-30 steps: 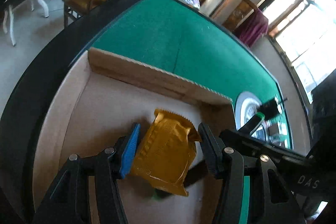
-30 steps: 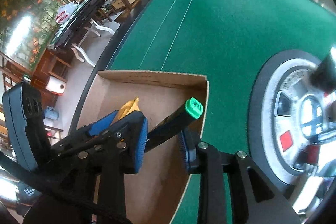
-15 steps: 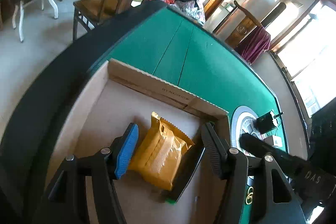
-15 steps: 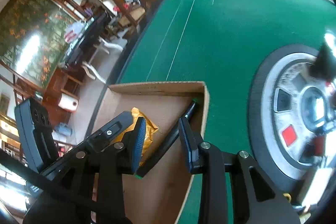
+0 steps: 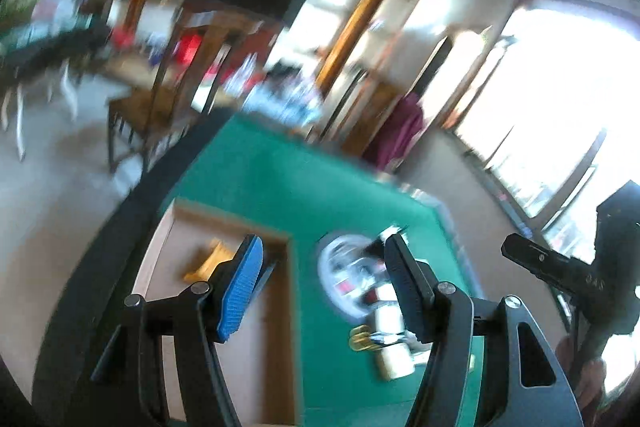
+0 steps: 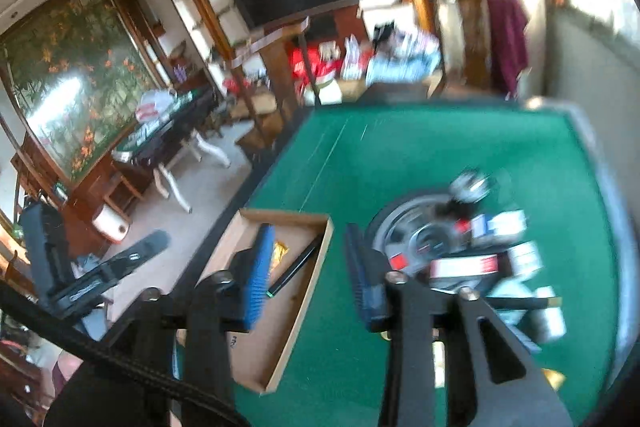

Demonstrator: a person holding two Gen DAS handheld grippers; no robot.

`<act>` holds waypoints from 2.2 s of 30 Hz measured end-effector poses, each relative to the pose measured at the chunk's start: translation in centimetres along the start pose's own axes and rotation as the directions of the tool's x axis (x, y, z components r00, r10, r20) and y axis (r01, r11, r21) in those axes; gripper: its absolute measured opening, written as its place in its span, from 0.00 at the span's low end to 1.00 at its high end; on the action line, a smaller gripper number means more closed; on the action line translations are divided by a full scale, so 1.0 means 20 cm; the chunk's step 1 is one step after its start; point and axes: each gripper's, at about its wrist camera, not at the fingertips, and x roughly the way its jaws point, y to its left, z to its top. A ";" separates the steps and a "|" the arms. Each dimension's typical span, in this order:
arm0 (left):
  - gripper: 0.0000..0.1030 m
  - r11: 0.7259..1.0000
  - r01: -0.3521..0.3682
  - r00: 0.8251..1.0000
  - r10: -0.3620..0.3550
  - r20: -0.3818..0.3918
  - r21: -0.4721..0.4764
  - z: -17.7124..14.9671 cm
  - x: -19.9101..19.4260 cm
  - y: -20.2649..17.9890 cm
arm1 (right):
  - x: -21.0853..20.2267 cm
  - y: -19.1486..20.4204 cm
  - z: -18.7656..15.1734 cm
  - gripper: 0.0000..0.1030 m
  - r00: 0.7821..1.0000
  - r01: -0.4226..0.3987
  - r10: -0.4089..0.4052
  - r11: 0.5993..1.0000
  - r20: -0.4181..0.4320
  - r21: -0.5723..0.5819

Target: Organize objects

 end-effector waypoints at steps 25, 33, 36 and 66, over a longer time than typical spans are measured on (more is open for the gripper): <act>0.67 0.978 -0.029 0.994 0.007 0.107 0.205 0.29 -0.31 -0.66 | -1.88 0.11 0.39 0.81 0.504 0.788 -0.759 0.600 0.413 0.142; 0.67 0.966 0.057 0.988 -0.019 -0.153 0.251 -0.22 0.27 -0.64 | -1.15 -0.43 0.03 0.81 0.752 0.634 -0.641 0.767 0.153 0.097; 0.67 0.973 0.063 0.967 -0.004 -0.254 0.224 -0.43 0.48 -0.57 | -0.89 -0.58 -0.25 0.81 0.845 0.518 -0.526 0.850 0.100 0.098; 0.67 0.941 -0.079 0.908 0.205 -0.366 0.330 -1.12 1.00 -0.60 | -0.12 -1.36 -0.93 0.81 0.952 0.303 -0.284 0.851 -0.110 0.429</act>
